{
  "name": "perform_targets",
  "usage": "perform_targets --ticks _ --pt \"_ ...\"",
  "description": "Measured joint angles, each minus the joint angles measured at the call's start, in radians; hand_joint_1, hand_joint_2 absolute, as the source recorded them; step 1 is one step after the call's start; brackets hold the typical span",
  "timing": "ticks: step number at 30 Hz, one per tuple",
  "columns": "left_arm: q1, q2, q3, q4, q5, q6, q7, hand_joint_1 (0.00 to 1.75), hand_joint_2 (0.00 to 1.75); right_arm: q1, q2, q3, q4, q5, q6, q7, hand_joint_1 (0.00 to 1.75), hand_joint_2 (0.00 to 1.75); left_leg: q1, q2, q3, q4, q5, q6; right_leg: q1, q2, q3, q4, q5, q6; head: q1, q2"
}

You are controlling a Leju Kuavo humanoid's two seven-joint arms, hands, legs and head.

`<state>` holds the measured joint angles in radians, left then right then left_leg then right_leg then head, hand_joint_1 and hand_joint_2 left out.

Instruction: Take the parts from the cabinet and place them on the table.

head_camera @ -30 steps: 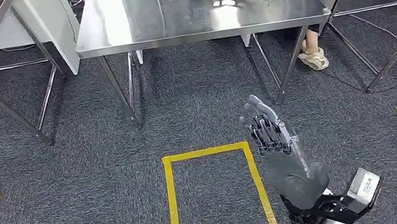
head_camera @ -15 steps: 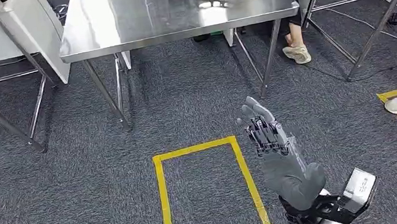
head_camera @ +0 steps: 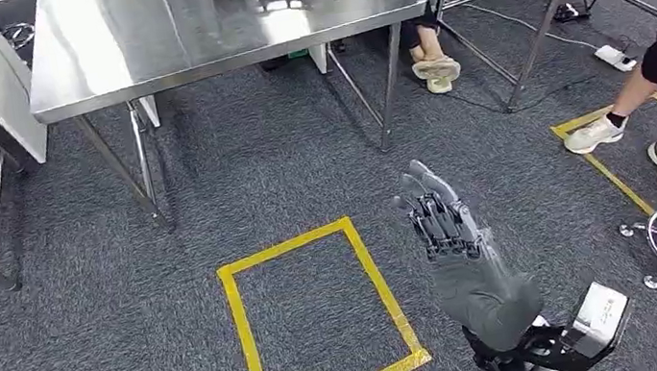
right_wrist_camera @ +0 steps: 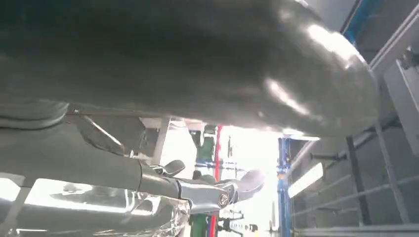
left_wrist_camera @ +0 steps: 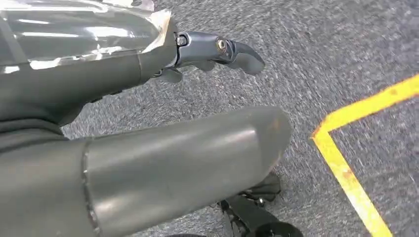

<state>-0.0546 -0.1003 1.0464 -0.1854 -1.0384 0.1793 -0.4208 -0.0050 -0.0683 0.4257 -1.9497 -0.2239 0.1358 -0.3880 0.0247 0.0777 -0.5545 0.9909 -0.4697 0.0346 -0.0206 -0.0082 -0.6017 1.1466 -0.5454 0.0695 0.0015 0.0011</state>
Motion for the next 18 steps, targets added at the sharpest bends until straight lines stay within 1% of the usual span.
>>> perform_targets --ticks 1,2,3,4,5,6,7,8,9,10,11,12,13,14,15,16,17,18 --pt "0.0 -0.001 0.0 0.0 0.0 0.0 0.0 0.0 0.0 -0.001 0.0 0.0 0.0 0.0 0.002 0.0 0.0 0.0 0.0 0.01 0.003 0.0 0.0 -0.003 0.0 -0.032 0.056 -0.103 0.035 0.007 0.001 0.0" --pt "-0.001 0.0 0.0 0.0 0.0 0.001 0.0 0.0 0.0 -0.002 0.0 0.0 0.0 0.0 0.002 0.0 0.0 0.0 -0.007 0.016 0.006 0.001 -0.001 -0.008 0.002 -0.094 0.086 -0.165 0.048 0.001 0.003 0.0" --pt "0.0 0.0 0.0 0.0 0.0 0.003 -0.001 0.0 0.0 -0.004 0.0 0.0 0.0 0.0 0.005 0.0 0.0 0.0 -0.013 0.025 0.006 0.004 -0.005 -0.016 0.011 -0.087 0.085 -0.166 0.056 -0.01 0.005 0.0" --pt "0.0 0.0 0.0 0.0 0.0 0.005 -0.002 0.0 0.0 -0.004 0.0 0.0 0.0 -0.001 0.007 -0.001 0.0 0.0 -0.014 0.033 0.008 0.004 -0.002 -0.021 0.011 -0.071 0.075 -0.162 0.057 -0.019 -0.002 0.0" --pt "-0.002 0.0 -0.001 -0.001 -0.003 0.013 0.0 0.0 0.0 -0.004 0.0 0.0 0.0 -0.002 0.008 -0.001 0.0 0.0 -0.013 0.046 0.01 0.003 -0.003 -0.026 0.012 -0.061 0.069 -0.16 0.058 -0.024 0.001 0.0" --pt "-0.002 0.0 -0.002 -0.001 -0.008 0.021 0.005 0.0 0.0 -0.004 -0.001 0.0 0.0 -0.002 0.008 -0.001 0.0 0.0 -0.011 0.059 0.015 0.0 -0.002 -0.032 0.014 -0.047 0.066 -0.16 0.06 -0.032 0.0 0.0" --pt "-0.003 -0.001 -0.005 -0.001 -0.011 0.024 0.006 0.0 0.0 -0.005 -0.001 0.0 0.0 -0.002 0.01 -0.001 0.0 0.0 -0.011 0.071 0.009 0.001 -0.007 -0.039 0.004 -0.032 0.08 -0.167 0.069 -0.044 0.0 0.0" --pt "-0.004 0.002 -0.006 -0.001 -0.012 0.028 0.01 0.0 0.0 -0.004 0.001 0.0 0.0 -0.002 0.011 -0.001 0.0 0.0 -0.002 0.019 -0.001 0.027 -0.033 -0.044 -0.004 -0.022 0.074 -0.167 0.073 -0.051 -0.003 0.0" --pt "-0.004 0.0 -0.007 -0.001 -0.015 0.038 0.016 0.0 0.0 -0.006 0.0 0.0 0.0 -0.003 0.011 -0.001 0.0 0.0 -0.001 -0.03 -0.022 0.085 -0.075 -0.043 -0.006 -0.011 0.07 -0.166 0.077 -0.059 -0.004 0.0" --pt "-0.003 -0.002 -0.008 0.0 -0.019 0.044 0.025 0.0 0.0 -0.006 0.001 0.0 0.0 -0.003 0.011 -0.001 0.0 0.0 -0.001 -0.058 -0.056 0.164 -0.118 -0.044 -0.005 -0.001 0.068 -0.166 0.078 -0.062 -0.007 0.0" --pt "0.001 -0.002 -0.01 0.0 -0.019 0.049 0.032 0.0 0.0 -0.006 0.001 0.0 0.0 -0.003 0.012 -0.001 0.0 0.0 -0.001 -0.073 -0.096 0.254 -0.156 -0.047 -0.002 0.014 0.064 -0.166 0.081 -0.066 -0.008 0.0" --pt "0.004 -0.002 -0.01 -0.001 -0.019 0.054 0.034 0.0 0.0 -0.005 0.001 0.0 0.001 -0.003 0.012 -0.001 0.0 0.0 -0.001 -0.078 -0.122 0.309 -0.171 -0.048 0.001 0.027 0.062 -0.165 0.081 -0.066 -0.007 0.0" --pt "0.005 -0.002 -0.012 -0.001 -0.019 0.055 0.036 0.0 0.0 -0.004 0.0 0.0 0.002 -0.003 0.012 -0.001 0.0 0.0 -0.001 -0.08 -0.126 0.318 -0.159 -0.048 0.002 0.042 0.062 -0.164 0.083 -0.068 -0.007 0.0" --pt "0.004 -0.002 -0.013 -0.001 -0.019 0.058 0.04 0.0 0.0 -0.005 0.001 0.0 0.004 -0.003 0.012 -0.001 0.0 0.0 0.0 -0.081 -0.112 0.283 -0.128 -0.049 0.003 0.055 0.063 -0.162 0.083 -0.068 -0.007 0.0" --pt "0.003 -0.002 -0.014 -0.001 -0.019 0.062 0.044 0.0 0.0 -0.005 0.001 0.0 0.005 -0.003 0.012 -0.001 0.0 0.0 0.001 -0.082 -0.079 0.215 -0.084 -0.047 0.002 0.068 0.063 -0.16 0.083 -0.068 -0.008 0.0" --pt "0.001 -0.002 -0.014 -0.001 -0.019 0.064 0.048 0.0 0.0 -0.007 0.0 0.0 0.006 -0.004 0.012 -0.001 0.0 0.0 0.005 -0.094 -0.034 0.119 -0.035 -0.046 0.001 0.083 0.063 -0.155 0.082 -0.067 -0.008 0.0" --pt "0.001 -0.002 -0.014 -0.001 -0.019 0.066 0.054 0.0 0.0 -0.009 0.001 0.0 0.008 -0.005 0.012 -0.001 0.0 0.0 0.012 -0.132 -0.005 0.052 -0.016 -0.045 0.001 0.094 0.059 -0.149 0.08 -0.062 -0.007 0.0" --pt "0.0 -0.002 -0.015 0.0 -0.028 0.062 0.063 0.0 0.0 -0.012 0.0 0.0 0.01 -0.006 0.012 -0.001 0.0 0.0 0.014 -0.178 0.004 0.036 -0.032 -0.044 0.012 0.103 0.048 -0.14 0.077 -0.055 -0.007 0.0"
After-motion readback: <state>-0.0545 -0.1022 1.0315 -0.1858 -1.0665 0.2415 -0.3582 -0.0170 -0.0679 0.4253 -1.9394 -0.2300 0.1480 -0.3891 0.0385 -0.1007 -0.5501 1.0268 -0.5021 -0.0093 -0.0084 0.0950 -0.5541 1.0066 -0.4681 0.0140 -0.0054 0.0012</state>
